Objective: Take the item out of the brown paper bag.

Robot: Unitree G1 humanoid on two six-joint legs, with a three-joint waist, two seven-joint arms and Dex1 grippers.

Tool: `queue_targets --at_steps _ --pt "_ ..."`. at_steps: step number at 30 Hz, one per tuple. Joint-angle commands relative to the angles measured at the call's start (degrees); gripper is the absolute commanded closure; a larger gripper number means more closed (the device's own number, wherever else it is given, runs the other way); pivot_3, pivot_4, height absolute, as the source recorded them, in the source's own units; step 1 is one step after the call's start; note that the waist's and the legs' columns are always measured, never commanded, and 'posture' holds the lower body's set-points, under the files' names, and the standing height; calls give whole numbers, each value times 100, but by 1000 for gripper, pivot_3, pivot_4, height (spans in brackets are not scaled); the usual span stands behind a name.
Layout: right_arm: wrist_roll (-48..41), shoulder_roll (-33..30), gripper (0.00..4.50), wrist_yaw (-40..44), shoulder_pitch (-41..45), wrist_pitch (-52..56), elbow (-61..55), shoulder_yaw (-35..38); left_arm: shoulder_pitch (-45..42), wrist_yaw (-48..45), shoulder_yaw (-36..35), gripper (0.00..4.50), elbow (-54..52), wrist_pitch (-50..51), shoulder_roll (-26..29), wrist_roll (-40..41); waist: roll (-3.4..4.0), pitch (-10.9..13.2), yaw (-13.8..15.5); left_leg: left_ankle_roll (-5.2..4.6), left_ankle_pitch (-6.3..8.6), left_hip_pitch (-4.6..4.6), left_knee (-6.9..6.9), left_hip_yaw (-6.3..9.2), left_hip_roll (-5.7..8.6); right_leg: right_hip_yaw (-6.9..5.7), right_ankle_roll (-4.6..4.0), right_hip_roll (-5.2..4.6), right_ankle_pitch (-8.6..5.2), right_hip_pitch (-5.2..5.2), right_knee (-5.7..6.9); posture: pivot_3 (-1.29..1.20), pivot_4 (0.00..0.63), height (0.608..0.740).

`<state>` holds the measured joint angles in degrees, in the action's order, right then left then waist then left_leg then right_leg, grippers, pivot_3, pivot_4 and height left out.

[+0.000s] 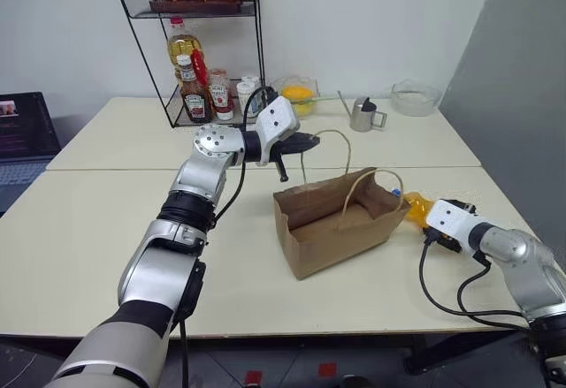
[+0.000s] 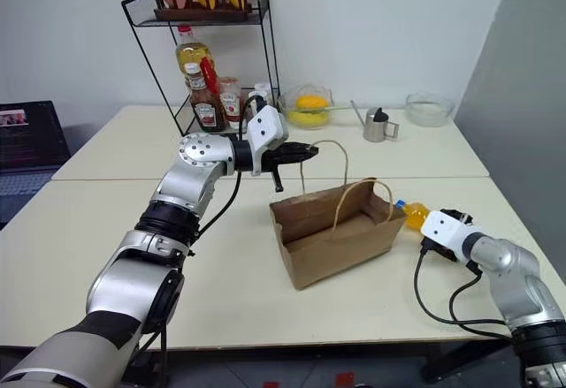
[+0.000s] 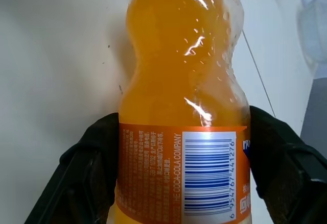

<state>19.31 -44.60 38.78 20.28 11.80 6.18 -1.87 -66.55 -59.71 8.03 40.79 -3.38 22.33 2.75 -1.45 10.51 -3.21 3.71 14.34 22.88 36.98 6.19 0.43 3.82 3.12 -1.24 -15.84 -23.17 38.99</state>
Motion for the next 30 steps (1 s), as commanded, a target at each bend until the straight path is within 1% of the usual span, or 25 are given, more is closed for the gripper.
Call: queue_targets --at_steps 1,2,4,7,10,14,16,17,19,21,23,24,26,28,30 --pt "-220 -78 268 177 48 106 -205 69 -36 61 -98 4500 -270 -32 87 12 0 0 4 0 0 0 1 1 0 -1 0 0 0 1 0 0 150 740" --pt "-240 -102 18 195 51 104 -219 69 -36 72 -95 4500 -272 -21 96 8 0 0 4 0 0 0 1 1 0 0 0 0 0 1 0 0 150 740" --pt "-349 -122 18 191 41 140 -301 170 -31 66 -121 4500 -293 58 119 45 0 0 4 0 0 0 2 0 1 0 1 -1 0 2 0 0 150 740" --pt "-714 -95 0 201 -31 205 -661 470 61 -206 -195 3853 -529 437 241 261 0 0 -2 0 0 0 1 1 0 0 1 0 0 1 0 0 150 740" --pt "-1168 32 0 226 -150 398 -1240 773 292 -584 -306 2983 -1101 1103 520 595 0 0 -22 0 0 0 0 1 -1 0 1 0 0 1 1 0 150 740" --pt "-1616 89 0 264 -426 871 -2002 1083 845 -971 -583 1672 -2423 2591 1135 1268 1 0 -33 0 0 -2 -1 6 -8 -2 0 6 0 1 4 0 150 740" --pt "-1894 169 0 221 -651 1255 -2466 1330 1257 -799 -911 1028 -3209 3462 1493 1656 1 0 -26 0 0 -1 -1 6 -8 -1 0 5 0 1 4 0 150 740" --pt "-1985 193 0 184 -726 1384 -2619 1413 1402 -673 -1029 706 -3473 3751 1600 1782 1 0 -20 0 0 -1 0 8 -8 -2 0 4 0 2 4 0 150 740" --pt "-2115 354 0 -24 -933 1715 -2939 1637 1805 -136 -1338 76 -3979 4125 1701 1834 1 -1 -2 0 0 -1 1 9 -8 -2 0 3 0 3 4 0 150 740" --pt "-2186 463 0 -137 -1209 1839 -3224 1770 2253 343 -1534 34 -4402 4321 1742 1758 1 -1 19 0 0 -3 5 10 -8 -2 1 2 0 7 5 0 150 740" --pt "-2208 716 0 -338 -1715 1726 -3665 1913 3101 1086 -1899 34 -5070 4583 1594 1638 7 -9 50 0 0 -9 4 10 -5 -2 2 0 1 17 1 0 150 740" --pt "-2218 807 0 -425 -1867 1691 -3797 1967 3367 1357 -2019 34 -5306 4702 1526 1643 7 -10 60 0 1 -15 2 10 -8 -1 2 -2 0 22 -1 0 150 740" --pt "-2250 1320 0 -870 -2264 1906 -4213 2066 4343 2154 -2230 34 -6052 4882 1129 1483 7 -10 95 -1 1 -16 0 12 -9 -3 1 -2 0 25 -2 0 150 740" --pt "-2468 1902 0 -1234 -2542 2210 -4641 2087 5219 2745 -2344 34 -6721 4885 722 1363 7 -13 101 0 1 -20 0 5 -15 8 2 -4 0 25 -2 0 150 740" --pt "-2690 2458 0 -1460 -2878 2383 -4994 1896 5988 3339 -2311 34 -7183 4872 283 1141 6 -16 124 2 1 -18 3 7 -23 8 2 -4 1 23 2 0 150 740"
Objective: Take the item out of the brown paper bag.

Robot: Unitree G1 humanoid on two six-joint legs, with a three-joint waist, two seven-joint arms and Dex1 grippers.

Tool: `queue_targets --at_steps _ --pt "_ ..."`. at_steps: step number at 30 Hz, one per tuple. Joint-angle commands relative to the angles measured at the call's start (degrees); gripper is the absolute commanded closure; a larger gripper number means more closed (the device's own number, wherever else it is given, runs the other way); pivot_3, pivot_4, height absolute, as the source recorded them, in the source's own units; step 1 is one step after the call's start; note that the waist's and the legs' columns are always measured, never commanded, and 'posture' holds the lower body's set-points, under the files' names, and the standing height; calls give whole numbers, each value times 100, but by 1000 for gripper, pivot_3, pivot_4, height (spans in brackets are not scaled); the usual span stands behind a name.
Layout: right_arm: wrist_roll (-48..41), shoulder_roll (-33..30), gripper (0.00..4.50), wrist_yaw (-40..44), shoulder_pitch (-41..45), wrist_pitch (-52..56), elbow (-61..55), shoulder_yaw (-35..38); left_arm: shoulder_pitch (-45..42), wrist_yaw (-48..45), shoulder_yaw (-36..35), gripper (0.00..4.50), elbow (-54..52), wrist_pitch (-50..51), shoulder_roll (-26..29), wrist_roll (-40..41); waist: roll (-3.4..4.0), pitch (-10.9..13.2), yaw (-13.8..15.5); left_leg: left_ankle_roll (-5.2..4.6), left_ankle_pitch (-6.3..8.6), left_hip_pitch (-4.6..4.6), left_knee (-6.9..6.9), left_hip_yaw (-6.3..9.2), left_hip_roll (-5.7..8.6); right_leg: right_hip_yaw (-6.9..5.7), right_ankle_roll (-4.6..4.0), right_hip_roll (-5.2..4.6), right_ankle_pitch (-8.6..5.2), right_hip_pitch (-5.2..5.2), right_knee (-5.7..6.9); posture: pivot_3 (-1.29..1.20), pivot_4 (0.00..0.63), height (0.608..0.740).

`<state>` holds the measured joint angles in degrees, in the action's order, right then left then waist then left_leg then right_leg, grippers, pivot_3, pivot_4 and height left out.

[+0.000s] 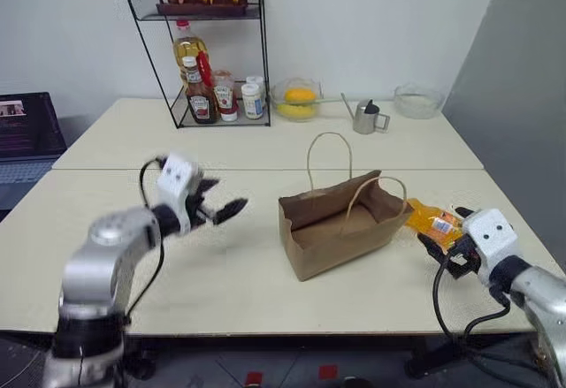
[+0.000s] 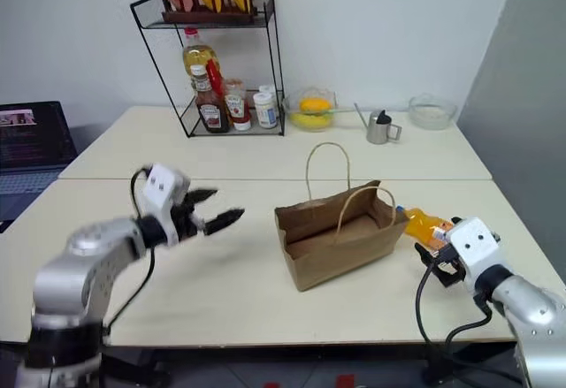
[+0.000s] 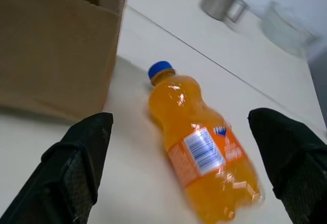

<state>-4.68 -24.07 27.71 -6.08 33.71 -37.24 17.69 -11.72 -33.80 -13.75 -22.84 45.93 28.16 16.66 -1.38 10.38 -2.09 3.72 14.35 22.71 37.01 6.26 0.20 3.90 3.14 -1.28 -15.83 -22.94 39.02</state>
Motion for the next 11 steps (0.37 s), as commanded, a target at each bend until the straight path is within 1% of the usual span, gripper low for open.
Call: queue_targets --at_steps 1,3,4,6,8,11 --pt "-307 574 0 -434 -401 225 -745 -177 790 1008 -86 34 -992 -93 -473 -368 -1 -3 33 0 0 -5 -1 -1 0 1 0 0 0 2 0 0 150 740" --pt "-360 916 0 -598 -667 312 -782 -478 1368 1412 14 34 -1239 -352 -832 -564 -1 -3 44 0 0 -20 -2 1 4 -2 0 1 -1 20 -4 0 150 740" --pt "-431 1196 0 -767 -732 428 -722 -640 1758 1593 90 34 -1384 -511 -1072 -634 -1 -3 44 0 0 -37 -3 1 8 -3 0 1 -1 38 -8 0 150 740" --pt "-526 1526 0 -981 -755 543 -624 -831 2256 1808 238 34 -1542 -742 -1346 -732 -4 -15 43 0 3 -85 -13 -8 7 3 -3 1 -8 83 -24 0 150 740" --pt "-540 1792 0 -1121 -700 435 -427 -1024 2878 1977 602 34 -1689 -1000 -1601 -879 -6 -17 42 0 3 -89 -13 -8 8 4 13 1 -27 86 -26 0 150 740" --pt "-654 2014 0 -1252 -693 349 -160 -1022 3365 2221 884 34 -1863 -1202 -1931 -929 -10 -20 46 1 4 -88 -14 -8 7 4 -18 1 -46 84 -28 0 150 740"
